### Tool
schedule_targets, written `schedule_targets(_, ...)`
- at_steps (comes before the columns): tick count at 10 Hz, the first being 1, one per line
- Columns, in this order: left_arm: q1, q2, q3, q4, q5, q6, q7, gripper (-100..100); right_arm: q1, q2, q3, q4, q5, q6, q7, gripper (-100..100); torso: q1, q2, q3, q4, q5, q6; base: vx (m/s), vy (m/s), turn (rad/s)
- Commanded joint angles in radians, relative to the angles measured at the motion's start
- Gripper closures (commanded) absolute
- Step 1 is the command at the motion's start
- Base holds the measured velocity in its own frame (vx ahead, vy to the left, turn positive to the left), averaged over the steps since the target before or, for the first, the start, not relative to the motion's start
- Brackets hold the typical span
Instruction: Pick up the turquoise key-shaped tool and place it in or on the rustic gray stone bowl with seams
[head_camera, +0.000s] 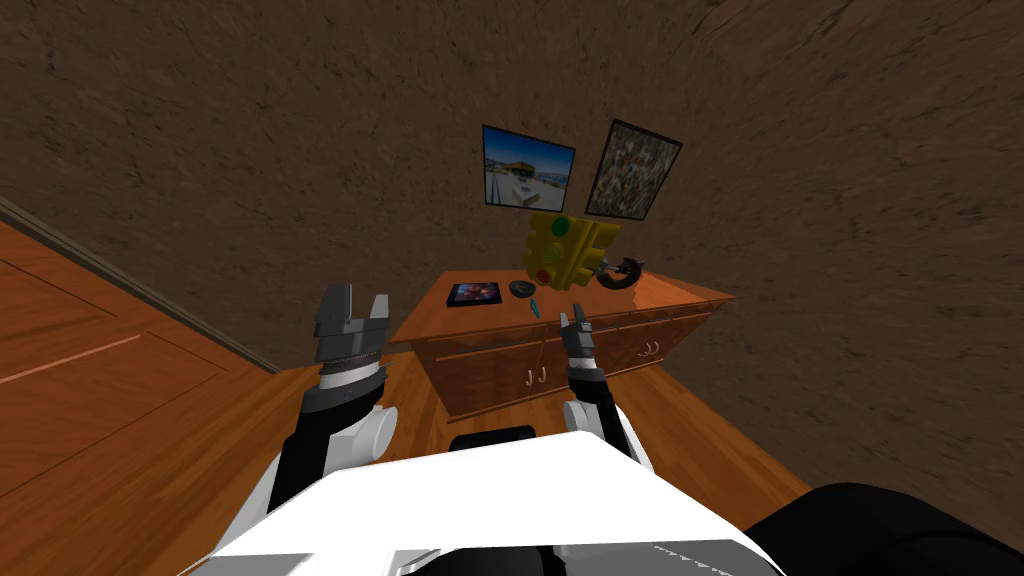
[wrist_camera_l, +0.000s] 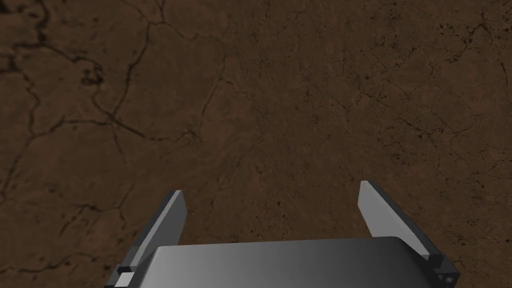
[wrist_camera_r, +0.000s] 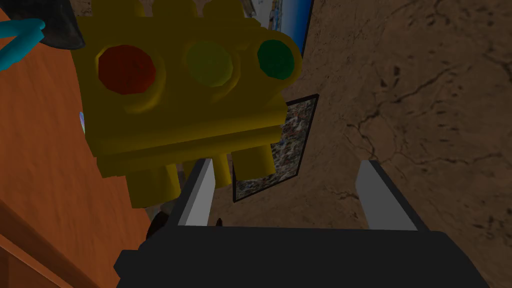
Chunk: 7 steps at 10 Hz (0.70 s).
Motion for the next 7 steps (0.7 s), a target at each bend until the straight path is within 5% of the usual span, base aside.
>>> schedule_targets(1,0.000,0.000,0.000,0.000,0.000,0.000,0.000,0,0.003,-0.028,0.008,-0.007,0.000,-0.003,0.000,-100,0.000,0.000,0.000,0.000,0.000,0.000,-0.042,-0.017,-0.014)
schedule_targets(7,0.000,0.000,0.000,0.000,0.000,0.000,0.000,0,0.023,-0.196,0.082,-0.018,-0.015,-0.035,-0.008,-100,0.000,0.010,0.006,0.003,0.000,0.000,-0.129,-0.020,0.001)
